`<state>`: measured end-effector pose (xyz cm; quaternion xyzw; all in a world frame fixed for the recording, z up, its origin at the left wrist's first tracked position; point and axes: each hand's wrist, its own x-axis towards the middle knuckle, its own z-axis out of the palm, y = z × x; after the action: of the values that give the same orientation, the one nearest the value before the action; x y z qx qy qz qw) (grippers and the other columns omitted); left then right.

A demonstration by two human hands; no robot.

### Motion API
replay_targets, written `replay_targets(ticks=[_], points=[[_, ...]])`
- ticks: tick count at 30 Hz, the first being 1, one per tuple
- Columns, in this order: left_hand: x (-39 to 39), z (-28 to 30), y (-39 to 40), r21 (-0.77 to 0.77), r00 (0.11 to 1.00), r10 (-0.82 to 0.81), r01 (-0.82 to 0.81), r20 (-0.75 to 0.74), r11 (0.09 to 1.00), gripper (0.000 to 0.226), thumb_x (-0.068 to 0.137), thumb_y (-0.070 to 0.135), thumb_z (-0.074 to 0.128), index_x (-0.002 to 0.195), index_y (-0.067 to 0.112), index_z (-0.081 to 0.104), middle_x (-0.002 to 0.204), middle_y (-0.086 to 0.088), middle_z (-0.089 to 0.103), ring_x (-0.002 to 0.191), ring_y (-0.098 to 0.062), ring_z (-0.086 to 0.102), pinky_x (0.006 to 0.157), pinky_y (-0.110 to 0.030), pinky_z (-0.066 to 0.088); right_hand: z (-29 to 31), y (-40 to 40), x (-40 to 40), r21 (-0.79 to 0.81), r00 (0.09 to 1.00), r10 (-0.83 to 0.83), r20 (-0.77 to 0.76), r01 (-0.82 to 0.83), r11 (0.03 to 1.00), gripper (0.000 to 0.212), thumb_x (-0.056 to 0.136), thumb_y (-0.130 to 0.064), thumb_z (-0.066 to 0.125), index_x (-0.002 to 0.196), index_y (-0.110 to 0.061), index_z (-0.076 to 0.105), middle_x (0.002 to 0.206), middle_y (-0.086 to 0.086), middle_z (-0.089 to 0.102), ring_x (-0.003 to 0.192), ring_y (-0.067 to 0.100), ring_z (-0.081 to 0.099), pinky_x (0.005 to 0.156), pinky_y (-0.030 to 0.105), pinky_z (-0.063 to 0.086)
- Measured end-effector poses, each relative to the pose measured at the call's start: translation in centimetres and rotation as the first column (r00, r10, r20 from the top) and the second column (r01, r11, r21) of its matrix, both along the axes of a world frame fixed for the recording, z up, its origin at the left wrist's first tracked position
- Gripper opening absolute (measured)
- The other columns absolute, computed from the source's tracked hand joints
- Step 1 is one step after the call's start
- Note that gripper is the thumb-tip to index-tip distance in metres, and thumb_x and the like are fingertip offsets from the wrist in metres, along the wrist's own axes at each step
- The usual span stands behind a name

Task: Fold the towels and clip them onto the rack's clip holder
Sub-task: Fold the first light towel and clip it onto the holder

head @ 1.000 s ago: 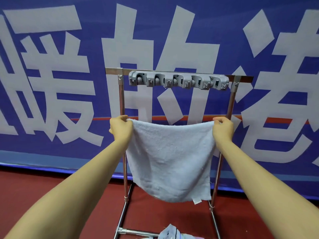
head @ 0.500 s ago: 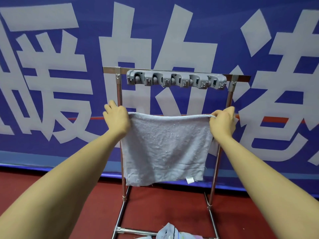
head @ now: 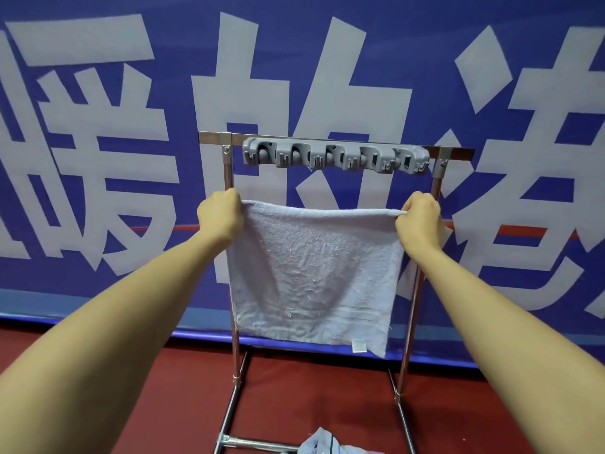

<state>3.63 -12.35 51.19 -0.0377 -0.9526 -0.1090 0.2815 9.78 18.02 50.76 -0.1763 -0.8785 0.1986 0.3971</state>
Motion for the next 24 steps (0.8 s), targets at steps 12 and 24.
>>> replay_targets(ticks=[12,24], points=[[0.4,-1.4,0.1,-0.059,0.997,-0.064,0.067,0.051,0.996,0.014,0.087,-0.009,0.053,0.102,-0.007,0.054,0.109,-0.023,0.047,0.075,-0.036,0.057,0.07,-0.043,0.054,-0.1,0.0,1.0,0.005,0.998,-0.048,0.049,0.048,0.999,0.015,0.087,0.002,0.054,0.098,-0.006,0.062,0.103,0.012,0.058,0.088,0.029,0.056,0.062,0.033,0.039],[0.7,-2.7,0.1,0.132,0.998,-0.005,-0.003,0.059,0.991,0.03,0.084,-0.001,0.038,0.097,0.01,0.063,0.086,-0.013,0.064,0.069,-0.03,0.053,0.059,-0.034,0.041,-3.4,0.6,1.9,-0.222,0.983,0.151,-0.1,-0.17,0.96,0.025,0.092,0.005,0.043,0.1,0.001,0.066,0.113,0.016,0.047,0.089,0.013,0.041,0.08,0.019,0.037]])
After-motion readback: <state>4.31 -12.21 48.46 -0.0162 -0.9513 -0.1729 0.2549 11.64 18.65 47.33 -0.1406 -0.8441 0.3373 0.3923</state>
